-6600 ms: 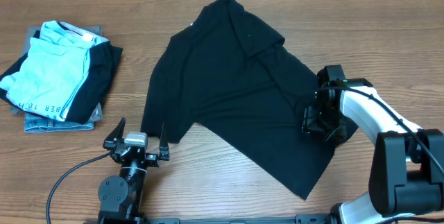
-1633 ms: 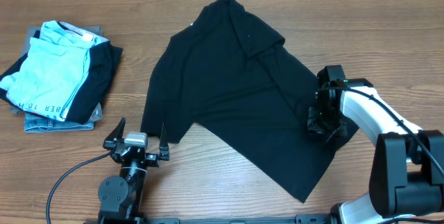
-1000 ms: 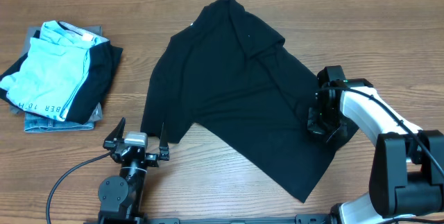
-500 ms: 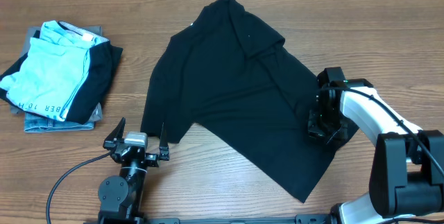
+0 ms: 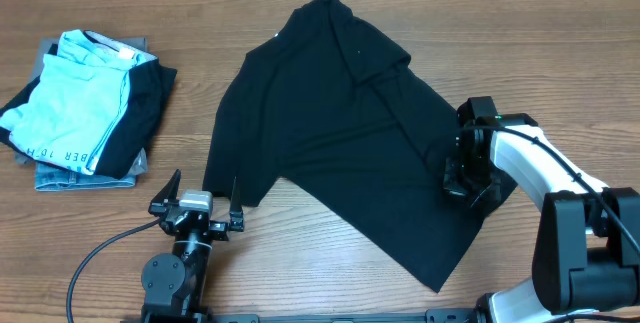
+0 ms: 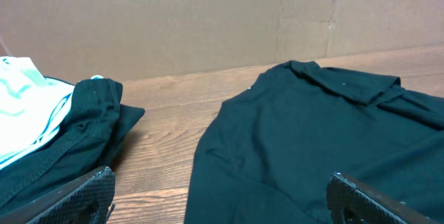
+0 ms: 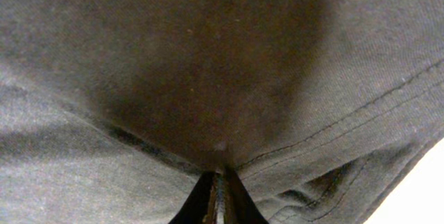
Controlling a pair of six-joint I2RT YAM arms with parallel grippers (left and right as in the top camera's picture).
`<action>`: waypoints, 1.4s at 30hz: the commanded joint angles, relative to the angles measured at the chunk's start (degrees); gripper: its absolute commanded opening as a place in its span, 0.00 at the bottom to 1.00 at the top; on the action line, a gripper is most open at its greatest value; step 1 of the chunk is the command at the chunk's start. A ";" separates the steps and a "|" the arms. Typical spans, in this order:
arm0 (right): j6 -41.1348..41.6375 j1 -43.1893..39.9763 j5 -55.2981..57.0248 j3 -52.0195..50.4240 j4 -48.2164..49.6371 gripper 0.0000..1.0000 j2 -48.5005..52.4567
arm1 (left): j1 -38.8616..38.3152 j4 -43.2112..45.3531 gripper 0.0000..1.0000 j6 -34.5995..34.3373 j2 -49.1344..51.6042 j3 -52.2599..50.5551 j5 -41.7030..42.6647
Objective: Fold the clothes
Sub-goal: 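Pull the hem rightward with the right gripper to spread the shirt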
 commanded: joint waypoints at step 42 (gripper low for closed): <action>-7.96 -25.44 3.17 27.82 28.35 0.04 8.02 | 0.31 0.00 1.00 1.11 -0.48 -0.20 -0.35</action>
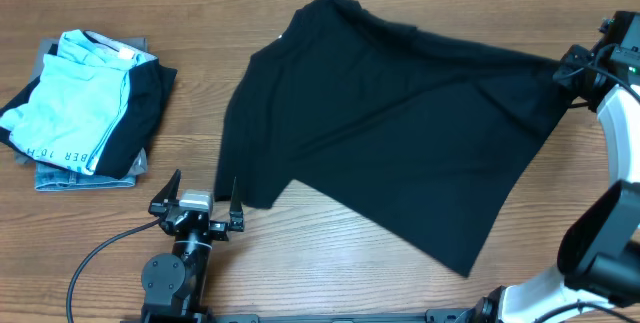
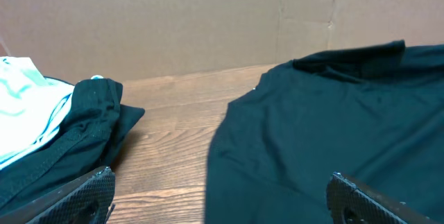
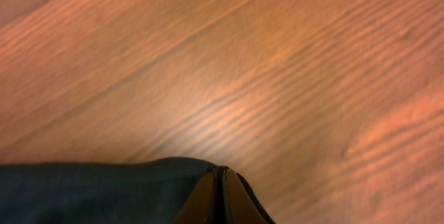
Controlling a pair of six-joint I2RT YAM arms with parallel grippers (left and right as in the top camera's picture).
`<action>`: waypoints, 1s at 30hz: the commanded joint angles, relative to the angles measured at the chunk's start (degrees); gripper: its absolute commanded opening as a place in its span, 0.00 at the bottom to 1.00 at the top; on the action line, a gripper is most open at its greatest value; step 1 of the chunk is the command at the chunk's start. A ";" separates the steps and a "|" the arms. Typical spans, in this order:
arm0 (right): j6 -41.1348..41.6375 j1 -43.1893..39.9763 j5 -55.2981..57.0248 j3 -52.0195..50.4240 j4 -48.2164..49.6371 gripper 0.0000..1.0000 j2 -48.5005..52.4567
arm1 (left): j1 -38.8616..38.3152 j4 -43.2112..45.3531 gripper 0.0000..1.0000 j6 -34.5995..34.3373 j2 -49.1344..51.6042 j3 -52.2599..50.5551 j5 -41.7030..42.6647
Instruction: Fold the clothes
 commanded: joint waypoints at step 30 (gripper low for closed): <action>-3.19 2.10 -30.71 22.69 -52.87 0.04 4.68 | 0.31 0.00 1.00 1.09 -0.48 -0.20 -0.35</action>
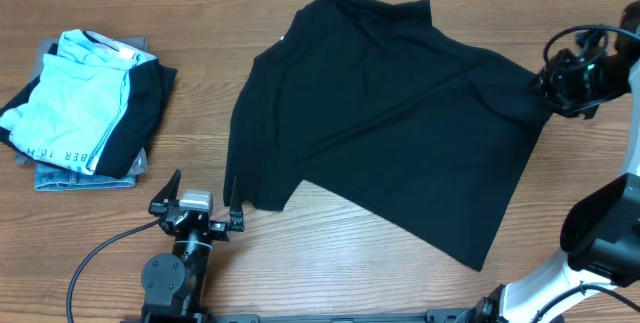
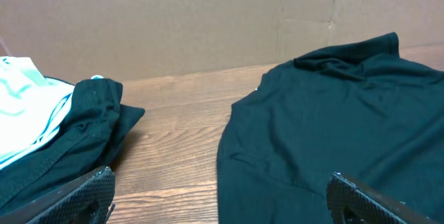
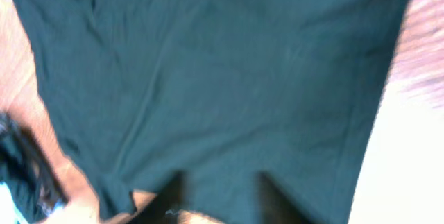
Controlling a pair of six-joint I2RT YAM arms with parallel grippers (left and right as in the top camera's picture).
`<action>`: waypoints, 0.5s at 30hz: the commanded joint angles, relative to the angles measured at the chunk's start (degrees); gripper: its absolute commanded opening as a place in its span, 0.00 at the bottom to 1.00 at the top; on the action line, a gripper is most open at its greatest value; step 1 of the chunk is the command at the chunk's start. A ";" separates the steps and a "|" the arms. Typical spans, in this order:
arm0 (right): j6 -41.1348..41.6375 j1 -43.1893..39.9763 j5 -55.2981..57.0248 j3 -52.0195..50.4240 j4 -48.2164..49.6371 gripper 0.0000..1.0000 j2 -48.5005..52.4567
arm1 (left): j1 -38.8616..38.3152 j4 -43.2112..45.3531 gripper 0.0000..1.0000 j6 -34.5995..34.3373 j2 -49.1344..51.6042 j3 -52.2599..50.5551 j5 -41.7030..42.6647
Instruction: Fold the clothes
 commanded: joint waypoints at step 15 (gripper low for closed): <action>8.85 13.03 7.41 -19.74 -3.04 0.04 -6.12 | 0.31 0.00 1.00 1.09 -0.48 -0.20 -0.37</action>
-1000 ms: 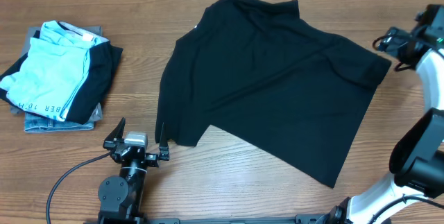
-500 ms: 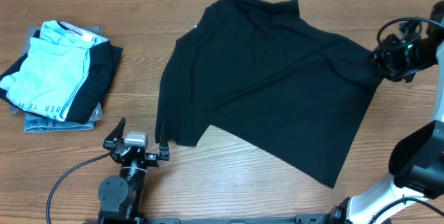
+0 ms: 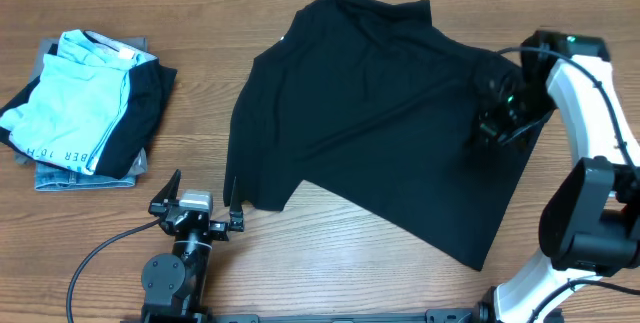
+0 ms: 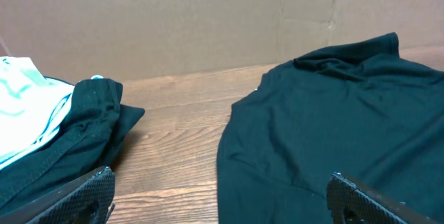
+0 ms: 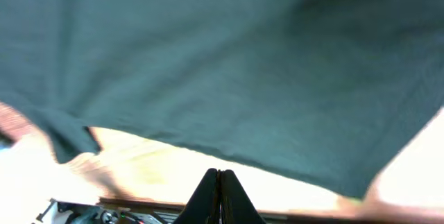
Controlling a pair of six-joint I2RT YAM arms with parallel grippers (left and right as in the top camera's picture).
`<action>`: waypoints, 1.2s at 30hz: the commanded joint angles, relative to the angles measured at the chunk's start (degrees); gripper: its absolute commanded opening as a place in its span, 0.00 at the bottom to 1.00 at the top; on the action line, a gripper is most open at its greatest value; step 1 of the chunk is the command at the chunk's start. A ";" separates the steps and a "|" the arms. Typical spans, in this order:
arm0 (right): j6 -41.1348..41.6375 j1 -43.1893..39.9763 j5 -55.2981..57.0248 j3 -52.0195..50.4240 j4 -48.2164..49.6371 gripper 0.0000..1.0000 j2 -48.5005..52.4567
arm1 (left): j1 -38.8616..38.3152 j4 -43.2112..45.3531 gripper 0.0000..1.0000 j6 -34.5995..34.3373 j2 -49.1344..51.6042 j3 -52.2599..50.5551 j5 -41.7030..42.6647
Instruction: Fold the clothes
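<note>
A black T-shirt (image 3: 370,103) lies spread out in the middle of the table, its bottom corner pointing to the front right. It also fills the right half of the left wrist view (image 4: 333,120) and the top of the right wrist view (image 5: 222,57). My right gripper (image 3: 488,126) hovers over the shirt's right part. Seen from its wrist camera, the right gripper (image 5: 218,186) is shut with nothing between its fingers. My left gripper (image 3: 200,206) rests open at the table's front, just left of the shirt's near sleeve, and reads as open from its own wrist (image 4: 222,196).
A stack of folded clothes (image 3: 85,103), light blue on top of black and denim, sits at the left of the table, and shows at the left in the wrist view (image 4: 55,127). A cardboard wall (image 4: 208,23) stands behind the table. Wooden tabletop (image 3: 300,263) surrounds the shirt.
My right gripper has moved from the shirt's far right edge to above the shirt's right part. Its fingers looked apart then and are shut now. The shirt and left arm have not moved.
My right gripper was shut on the folded-over part of the shirt at the front right. Then it held that part out at the far right, the shirt stretched. Then the shirt lay spread flat, released. Now the gripper is shut and empty over it.
</note>
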 commanded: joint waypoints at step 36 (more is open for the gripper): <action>19.61 -2.14 14.86 -41.33 25.73 0.04 -18.10 | 0.31 0.00 1.00 1.11 -0.48 -0.20 -0.35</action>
